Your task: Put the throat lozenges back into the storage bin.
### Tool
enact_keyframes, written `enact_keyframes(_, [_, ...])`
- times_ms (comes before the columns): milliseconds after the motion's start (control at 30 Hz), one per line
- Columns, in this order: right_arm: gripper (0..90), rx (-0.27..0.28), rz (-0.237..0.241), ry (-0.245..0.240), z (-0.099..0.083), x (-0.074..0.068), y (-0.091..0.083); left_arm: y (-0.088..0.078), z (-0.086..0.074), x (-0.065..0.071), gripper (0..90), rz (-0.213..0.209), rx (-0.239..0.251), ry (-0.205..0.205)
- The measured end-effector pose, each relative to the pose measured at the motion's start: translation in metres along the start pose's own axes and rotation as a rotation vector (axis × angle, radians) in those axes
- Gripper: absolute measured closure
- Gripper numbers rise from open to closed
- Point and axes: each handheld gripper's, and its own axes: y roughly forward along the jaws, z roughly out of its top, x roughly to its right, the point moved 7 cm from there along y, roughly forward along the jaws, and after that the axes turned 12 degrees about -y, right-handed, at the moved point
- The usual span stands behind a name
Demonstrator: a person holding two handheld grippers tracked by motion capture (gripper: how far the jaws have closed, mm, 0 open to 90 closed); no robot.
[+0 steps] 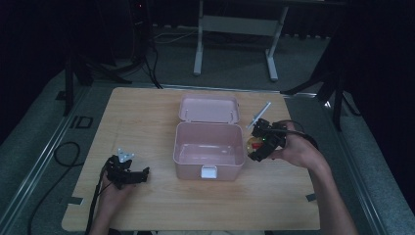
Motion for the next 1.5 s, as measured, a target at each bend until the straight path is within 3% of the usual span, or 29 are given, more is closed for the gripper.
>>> enact_keyframes(1500, [19.8,0.023,0.010,-0.066,0.039,-0.011,0.000,0.000,0.000,0.000,3.3,-0.001,-0.001,0.001])
